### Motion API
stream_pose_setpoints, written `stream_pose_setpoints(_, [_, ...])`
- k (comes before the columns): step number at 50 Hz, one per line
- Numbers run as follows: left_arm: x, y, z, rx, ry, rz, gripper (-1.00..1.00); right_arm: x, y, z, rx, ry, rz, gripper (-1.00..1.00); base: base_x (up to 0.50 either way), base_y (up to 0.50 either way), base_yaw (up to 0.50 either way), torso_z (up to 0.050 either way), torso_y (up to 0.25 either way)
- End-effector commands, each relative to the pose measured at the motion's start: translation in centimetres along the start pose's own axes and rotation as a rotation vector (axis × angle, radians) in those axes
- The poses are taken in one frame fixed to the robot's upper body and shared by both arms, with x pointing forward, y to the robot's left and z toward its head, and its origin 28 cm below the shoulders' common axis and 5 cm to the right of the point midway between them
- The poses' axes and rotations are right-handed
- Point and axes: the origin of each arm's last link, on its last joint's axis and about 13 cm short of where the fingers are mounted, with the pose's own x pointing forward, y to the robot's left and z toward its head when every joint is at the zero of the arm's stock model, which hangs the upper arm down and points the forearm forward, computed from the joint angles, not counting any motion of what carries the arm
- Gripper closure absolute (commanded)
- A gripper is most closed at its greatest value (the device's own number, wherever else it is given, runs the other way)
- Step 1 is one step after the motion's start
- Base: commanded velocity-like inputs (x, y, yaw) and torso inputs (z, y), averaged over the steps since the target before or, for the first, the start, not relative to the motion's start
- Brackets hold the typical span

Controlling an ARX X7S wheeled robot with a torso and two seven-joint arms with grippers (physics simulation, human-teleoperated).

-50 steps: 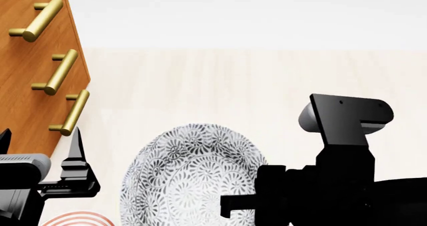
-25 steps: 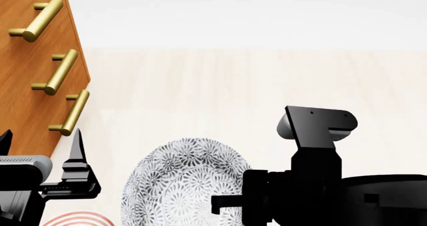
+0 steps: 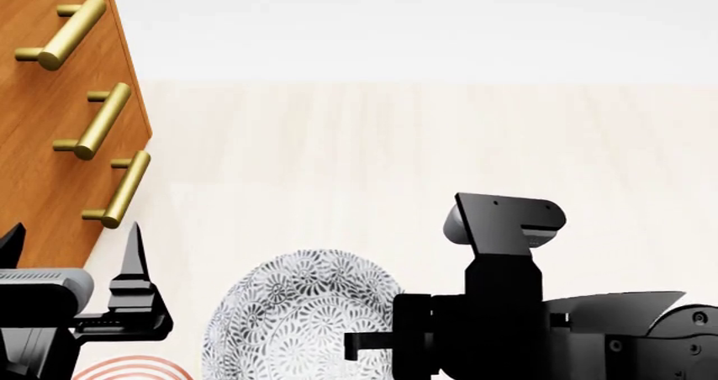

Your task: Stack the bowl at the front on the bowl in the middle.

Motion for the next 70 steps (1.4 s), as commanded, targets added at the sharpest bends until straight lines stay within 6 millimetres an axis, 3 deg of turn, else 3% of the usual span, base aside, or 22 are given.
stream_pose_setpoints(1, [-0.1, 0.0, -0.1, 0.001, 0.001, -0.002, -1.00, 0.9, -0.5, -0.1, 0.007, 0.003, 0.014, 1.00, 0.00, 0.00, 0.00, 0.000, 0.000])
stream_pose_setpoints(2, [-0.1, 0.0, -0.1, 0.001, 0.001, -0.003, -1.00, 0.9, -0.5, -0.1, 0.011, 0.004, 0.023, 1.00, 0.00, 0.00, 0.00, 0.000, 0.000])
stream_pose_setpoints(3, [0.0, -0.1, -0.1, 0.001, 0.001, -0.003, -1.00, 0.9, -0.7, 0.0, 0.023, -0.012, 0.012, -1.00, 0.00, 0.00, 0.00, 0.000, 0.000])
stream_pose_setpoints(26, [0.1, -0.2, 0.1, 0.003, -0.004, -0.010, -1.00, 0.3, -0.4, 0.1, -0.013, -0.010, -0.009, -1.00, 0.00, 0.00, 0.00, 0.000, 0.000])
stream_pose_setpoints(32, [0.1, -0.2, 0.2, -0.002, -0.005, -0.010, -1.00, -1.7, 0.0, 0.8, -0.090, -0.232, -0.059, -1.00, 0.00, 0.00, 0.00, 0.000, 0.000])
stream_pose_setpoints(35, [0.1, -0.2, 0.3, -0.006, -0.006, -0.011, -1.00, -2.9, 0.3, 1.5, -0.218, -0.535, -0.142, -1.00, 0.00, 0.00, 0.00, 0.000, 0.000])
stream_pose_setpoints(36, [0.1, -0.2, 0.3, -0.007, -0.007, -0.012, -1.00, -3.4, 0.6, 1.4, -0.213, -0.605, -0.098, -1.00, 0.00, 0.00, 0.00, 0.000, 0.000])
stream_pose_setpoints(42, [0.1, -0.3, 0.7, -0.023, -0.015, -0.017, -1.00, -4.1, 1.2, 0.7, -0.350, -0.843, -0.133, -1.00, 0.00, 0.00, 0.00, 0.000, 0.000])
stream_pose_setpoints(52, [0.1, -0.5, 2.4, -0.121, -0.158, -0.033, -1.00, -3.1, 1.6, -0.7, -0.495, -1.013, -0.345, -1.00, 0.00, 0.00, 0.00, 0.000, 0.000])
stream_pose_setpoints(57, [0.6, -0.6, 4.0, -0.156, -0.269, 0.007, -1.00, -3.4, 2.3, -1.8, -0.629, -1.149, -0.474, -1.00, 0.00, 0.00, 0.00, 0.000, 0.000])
stream_pose_setpoints(62, [-0.2, -0.5, 6.3, -0.211, -0.373, 0.005, -1.00, -3.8, 3.5, -3.1, -0.770, -1.306, -0.556, -1.00, 0.00, 0.00, 0.00, 0.000, 0.000])
stream_pose_setpoints(70, [-0.8, -0.2, 6.6, -0.224, -0.419, -0.009, -1.00, -3.6, 3.9, -3.8, -0.838, -1.389, -0.604, -1.00, 0.00, 0.00, 0.00, 0.000, 0.000])
